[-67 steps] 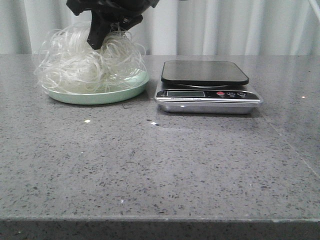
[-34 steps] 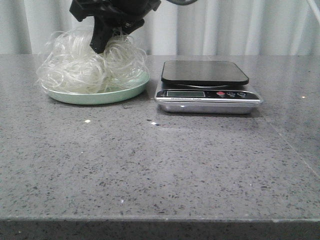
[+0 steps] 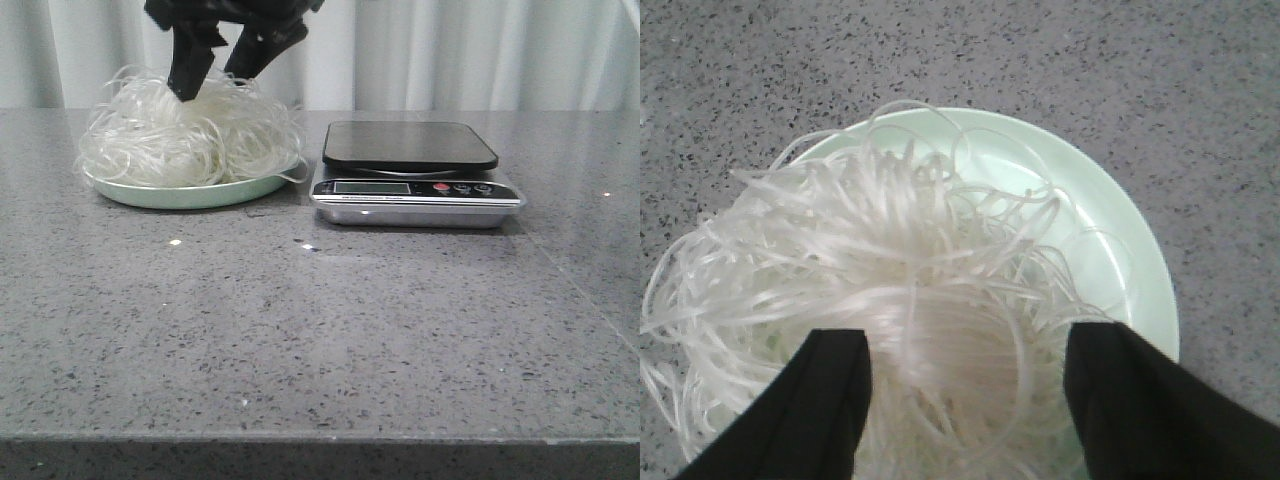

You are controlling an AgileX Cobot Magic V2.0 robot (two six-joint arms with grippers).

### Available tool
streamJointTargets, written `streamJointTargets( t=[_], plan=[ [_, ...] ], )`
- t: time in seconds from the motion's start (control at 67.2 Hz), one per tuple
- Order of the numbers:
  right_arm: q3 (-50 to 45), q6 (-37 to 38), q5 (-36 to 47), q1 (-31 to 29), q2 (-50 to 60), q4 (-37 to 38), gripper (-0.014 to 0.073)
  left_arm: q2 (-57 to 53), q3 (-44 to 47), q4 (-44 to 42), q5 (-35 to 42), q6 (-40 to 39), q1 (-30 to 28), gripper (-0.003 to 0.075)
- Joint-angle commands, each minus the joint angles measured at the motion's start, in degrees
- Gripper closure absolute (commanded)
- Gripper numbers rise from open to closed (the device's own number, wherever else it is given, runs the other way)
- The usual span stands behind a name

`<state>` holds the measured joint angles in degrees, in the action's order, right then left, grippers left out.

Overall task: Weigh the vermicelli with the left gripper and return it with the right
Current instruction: 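Open the right gripper and raise it away from the plate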

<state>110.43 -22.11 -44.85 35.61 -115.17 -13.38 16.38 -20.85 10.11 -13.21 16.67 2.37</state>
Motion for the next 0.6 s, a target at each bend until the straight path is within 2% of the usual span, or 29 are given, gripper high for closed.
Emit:
streamJointTargets(
  t=[0.0, 0.283, 0.372, 0.387, 0.402, 0.417, 0.432, 0.476, 0.581],
  plan=[
    [2.1, -0.3, 0.7, -1.2, 6.2, -0.3, 0.0046, 0.4, -1.5, 0.3, 4.1, -0.6, -0.1, 0.0584],
    [2.1, -0.3, -4.1, -6.8, 14.0, -0.3, 0.0067, 0.4, -1.5, 0.3, 4.1, -0.6, -0.1, 0.0584],
    [2.1, -0.3, -5.8, -10.2, 16.4, -0.3, 0.0162, 0.4, -1.5, 0.3, 4.1, -0.6, -0.1, 0.0584],
    [2.1, -0.3, -6.5, -11.5, 16.9, -0.3, 0.0205, 0.4, -1.5, 0.3, 4.1, -0.6, -0.1, 0.0584],
    [2.1, -0.3, -6.6, -11.8, 17.1, -0.3, 0.0205, 0.4, -1.5, 0.3, 4.1, -0.6, -0.1, 0.0584],
    [2.1, -0.3, -7.2, -12.9, 17.8, -0.3, 0.0249, 0.4, -1.5, 0.3, 4.1, -0.6, -0.1, 0.0584],
    [2.1, -0.3, -7.2, -12.9, 17.8, -0.3, 0.0249, 0.4, -1.5, 0.3, 4.1, -0.6, -0.1, 0.0584],
    [2.1, -0.3, -8.7, -15.7, 18.8, -0.3, 0.0326, 0.4, -1.5, 0.3, 4.1, -0.6, -0.1, 0.0584],
    [2.1, 1.6, -10.9, -20.4, 20.5, -0.4, 0.0406, 0.4, -1.5, 0.3, 4.1, -0.6, -0.1, 0.0584]
  ],
)
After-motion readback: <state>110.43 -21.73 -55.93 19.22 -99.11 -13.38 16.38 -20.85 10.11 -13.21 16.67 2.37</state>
